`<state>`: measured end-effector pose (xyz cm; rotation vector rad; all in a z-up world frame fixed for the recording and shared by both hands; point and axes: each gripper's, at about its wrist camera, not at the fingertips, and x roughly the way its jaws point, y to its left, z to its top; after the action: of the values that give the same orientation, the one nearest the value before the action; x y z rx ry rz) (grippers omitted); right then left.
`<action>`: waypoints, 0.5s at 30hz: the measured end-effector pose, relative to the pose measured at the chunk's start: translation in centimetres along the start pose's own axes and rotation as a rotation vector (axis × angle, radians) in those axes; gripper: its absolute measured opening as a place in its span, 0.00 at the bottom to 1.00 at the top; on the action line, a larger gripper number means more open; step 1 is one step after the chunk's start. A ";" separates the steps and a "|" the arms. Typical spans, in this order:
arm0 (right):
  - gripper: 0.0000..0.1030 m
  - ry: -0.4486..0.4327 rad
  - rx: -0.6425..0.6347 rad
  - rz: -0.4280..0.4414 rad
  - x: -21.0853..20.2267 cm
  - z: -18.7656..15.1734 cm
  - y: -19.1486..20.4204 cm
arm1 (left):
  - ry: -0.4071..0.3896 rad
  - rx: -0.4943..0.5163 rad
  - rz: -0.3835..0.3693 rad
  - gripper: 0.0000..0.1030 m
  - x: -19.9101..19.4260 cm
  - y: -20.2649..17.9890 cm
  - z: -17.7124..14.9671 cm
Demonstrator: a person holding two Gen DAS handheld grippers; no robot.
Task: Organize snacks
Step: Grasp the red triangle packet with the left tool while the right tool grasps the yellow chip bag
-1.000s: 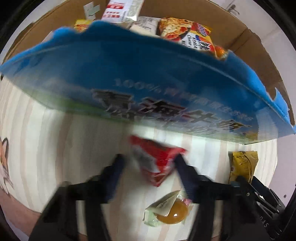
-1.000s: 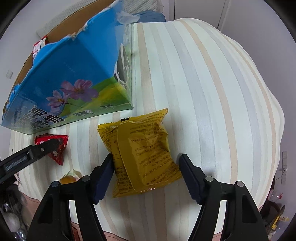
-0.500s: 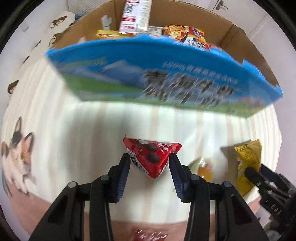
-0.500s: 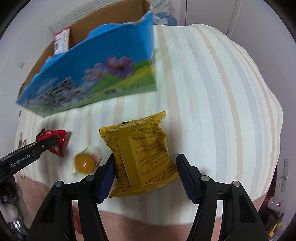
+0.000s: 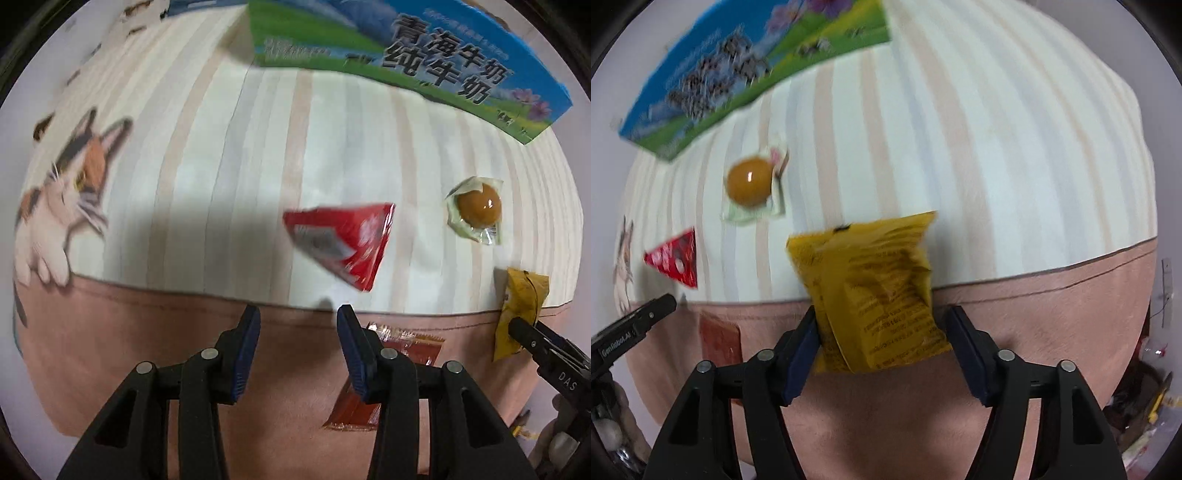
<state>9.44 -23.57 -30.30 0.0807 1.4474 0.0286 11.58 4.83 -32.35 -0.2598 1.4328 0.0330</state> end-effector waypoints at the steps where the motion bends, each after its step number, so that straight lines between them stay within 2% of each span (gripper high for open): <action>1: 0.73 -0.003 0.005 0.004 -0.3 0.0 0.1 | -0.006 -0.011 -0.021 0.40 -0.4 0.4 -0.2; 2: 0.82 -0.004 0.004 0.020 -0.5 0.1 0.1 | -0.007 -0.014 -0.044 0.40 -0.7 0.6 -0.1; 3: 0.88 -0.003 0.001 0.031 -0.8 0.2 0.2 | -0.004 -0.017 -0.058 0.44 -1.1 2.2 -1.3; 5: 0.89 -0.020 0.001 0.028 -1.5 0.4 0.1 | 0.016 -0.033 -0.104 0.51 -1.7 2.1 -0.9; 11: 0.89 0.009 0.020 0.037 -0.4 1.4 1.0 | 0.000 -0.041 -0.144 0.52 -3.6 2.0 2.1; 12: 0.89 0.012 0.020 0.032 0.0 1.6 1.2 | 0.005 -0.035 -0.146 0.57 -3.4 1.7 3.0; 15: 0.88 0.006 0.028 0.006 1.5 2.8 2.0 | 0.053 -0.027 -0.146 0.58 -1.0 1.2 5.0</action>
<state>12.47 -21.57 -31.28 0.1077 1.4539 0.0139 16.03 7.13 -30.98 -0.3893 1.4630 -0.0745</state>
